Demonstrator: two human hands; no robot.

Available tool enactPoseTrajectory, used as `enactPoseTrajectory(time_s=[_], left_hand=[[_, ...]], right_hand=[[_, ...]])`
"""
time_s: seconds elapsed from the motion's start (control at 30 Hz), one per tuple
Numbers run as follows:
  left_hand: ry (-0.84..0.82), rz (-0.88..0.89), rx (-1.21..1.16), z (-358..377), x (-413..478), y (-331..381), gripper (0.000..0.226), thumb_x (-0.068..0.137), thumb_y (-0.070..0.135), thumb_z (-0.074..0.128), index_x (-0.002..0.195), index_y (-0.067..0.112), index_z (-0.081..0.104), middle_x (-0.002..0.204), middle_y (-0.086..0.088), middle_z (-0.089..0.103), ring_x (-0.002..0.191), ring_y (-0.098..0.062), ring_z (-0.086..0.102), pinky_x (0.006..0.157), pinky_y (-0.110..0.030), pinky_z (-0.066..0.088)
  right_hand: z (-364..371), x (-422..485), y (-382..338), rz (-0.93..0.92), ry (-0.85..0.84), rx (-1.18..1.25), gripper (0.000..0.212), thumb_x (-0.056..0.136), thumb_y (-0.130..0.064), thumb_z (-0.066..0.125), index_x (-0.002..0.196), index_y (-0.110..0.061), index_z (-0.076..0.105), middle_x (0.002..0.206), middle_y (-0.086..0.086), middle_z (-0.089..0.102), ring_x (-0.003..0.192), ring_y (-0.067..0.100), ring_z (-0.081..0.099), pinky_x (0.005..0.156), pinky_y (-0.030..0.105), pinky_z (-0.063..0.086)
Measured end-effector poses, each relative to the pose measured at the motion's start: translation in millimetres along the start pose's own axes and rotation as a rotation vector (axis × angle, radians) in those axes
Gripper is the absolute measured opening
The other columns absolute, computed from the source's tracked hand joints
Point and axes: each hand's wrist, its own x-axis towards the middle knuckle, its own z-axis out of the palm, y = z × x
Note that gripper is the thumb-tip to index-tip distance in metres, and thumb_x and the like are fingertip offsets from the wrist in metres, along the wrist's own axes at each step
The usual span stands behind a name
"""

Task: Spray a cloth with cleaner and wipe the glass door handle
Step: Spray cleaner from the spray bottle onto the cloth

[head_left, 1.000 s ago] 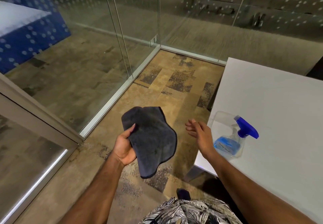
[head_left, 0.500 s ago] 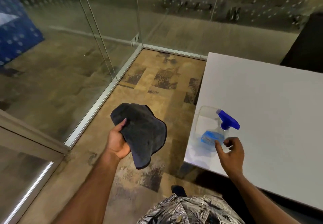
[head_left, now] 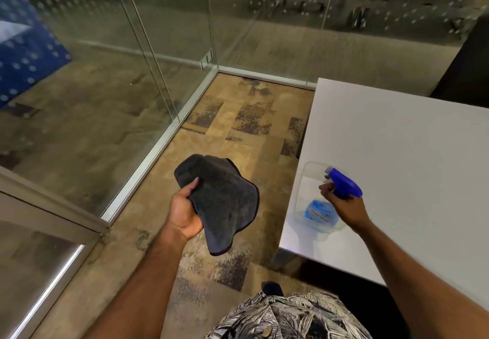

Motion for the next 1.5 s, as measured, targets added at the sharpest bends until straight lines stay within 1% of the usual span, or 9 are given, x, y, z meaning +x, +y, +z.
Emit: enactPoseTrajectory(time_s=[0.27, 0.4, 0.47, 0.57, 0.7, 0.87, 1.07, 1.33, 1.5], left_hand=[[-0.024, 0.031, 0.003, -6.1, 6.6, 4.0, 0.032, 0.101, 0.028, 0.050, 0.115, 0.008, 0.072, 0.129, -0.021, 0.063, 0.120, -0.037, 0.060, 0.110, -0.052, 0.040], [-0.046, 0.049, -0.017, -7.3, 6.3, 9.9, 0.031, 0.098, 0.028, 0.054, 0.109, 0.009, 0.077, 0.123, -0.019, 0.067, 0.116, -0.035, 0.063, 0.111, -0.051, 0.039], [-0.064, 0.060, -0.001, -5.0, 4.5, 13.3, 0.029, 0.094, 0.028, 0.058, 0.104, 0.011, 0.080, 0.119, -0.018, 0.069, 0.110, -0.034, 0.067, 0.108, -0.050, 0.042], [-0.081, 0.062, 0.011, -2.6, -0.4, 19.9, 0.031, 0.088, 0.030, 0.063, 0.105, 0.010, 0.079, 0.117, -0.018, 0.069, 0.107, -0.034, 0.069, 0.102, -0.049, 0.046], [-0.107, 0.088, 0.018, -1.3, -10.9, 27.5, 0.031, 0.088, 0.031, 0.063, 0.104, 0.011, 0.079, 0.111, -0.015, 0.073, 0.104, -0.032, 0.070, 0.092, -0.045, 0.052], [-0.117, 0.089, -0.007, -3.1, -22.9, 34.3, 0.041, 0.093, 0.030, 0.057, 0.125, 0.005, 0.065, 0.120, -0.018, 0.065, 0.113, -0.034, 0.064, 0.111, -0.047, 0.037], [-0.130, 0.124, -0.032, -6.6, -35.8, 37.0, 0.037, 0.094, 0.029, 0.055, 0.116, 0.004, 0.071, 0.119, -0.019, 0.065, 0.115, -0.035, 0.061, 0.113, -0.048, 0.034], [-0.137, 0.139, -0.037, -7.5, -44.1, 37.1, 0.039, 0.094, 0.036, 0.053, 0.109, 0.009, 0.077, 0.113, -0.016, 0.072, 0.104, -0.032, 0.070, 0.086, -0.042, 0.057], [-0.165, 0.156, -0.059, -8.6, -46.9, 38.8, 0.045, 0.095, 0.045, 0.050, 0.111, 0.013, 0.077, 0.117, -0.016, 0.071, 0.105, -0.032, 0.070, 0.082, -0.044, 0.059]], right_hand=[[-4.5, 11.6, -48.8, -0.137, -0.084, -0.008, 0.039, 0.090, 0.011, 0.059, 0.126, -0.003, 0.059, 0.106, 0.013, 0.072, 0.101, 0.030, 0.070, 0.093, 0.056, 0.056], [-12.5, 15.8, -100.1, -0.225, -0.213, -0.069, 0.019, 0.089, -0.002, 0.069, 0.108, -0.002, 0.068, 0.093, 0.018, 0.073, 0.089, 0.038, 0.070, 0.086, 0.054, 0.058], [-10.4, 12.2, -127.5, -0.241, -0.312, -0.080, 0.020, 0.085, -0.012, 0.074, 0.105, -0.010, 0.069, 0.084, 0.005, 0.073, 0.082, 0.028, 0.070, 0.077, 0.041, 0.059], [4.1, -1.8, -161.5, -0.251, -0.442, -0.062, 0.020, 0.076, -0.031, 0.075, 0.095, -0.028, 0.068, 0.073, 0.001, 0.068, 0.069, 0.011, 0.066, 0.065, 0.018, 0.055], [34.2, -18.4, -170.5, -0.216, -0.573, -0.089, 0.032, 0.074, -0.045, 0.074, 0.087, -0.016, 0.066, 0.073, 0.009, 0.066, 0.071, 0.025, 0.065, 0.070, 0.028, 0.054], [66.8, -40.4, -168.1, -0.169, -0.652, 0.036, 0.011, 0.084, -0.028, 0.075, 0.089, -0.021, 0.068, 0.074, 0.000, 0.068, 0.071, 0.016, 0.066, 0.071, 0.029, 0.055], [92.0, -53.4, -156.5, -0.126, -0.503, 0.123, 0.009, 0.090, -0.010, 0.069, 0.099, -0.008, 0.066, 0.082, 0.020, 0.067, 0.084, 0.043, 0.068, 0.082, 0.053, 0.057], [117.0, -57.3, -151.4, -0.203, -0.517, -0.127, 0.009, 0.089, -0.033, 0.070, 0.088, -0.037, 0.063, 0.070, -0.007, 0.072, 0.070, 0.008, 0.072, 0.067, 0.014, 0.048], [121.8, -68.5, -143.7, -0.201, -0.450, -0.121, 0.013, 0.088, -0.034, 0.072, 0.079, -0.039, 0.064, 0.067, -0.010, 0.070, 0.068, 0.008, 0.071, 0.057, 0.012, 0.049]])
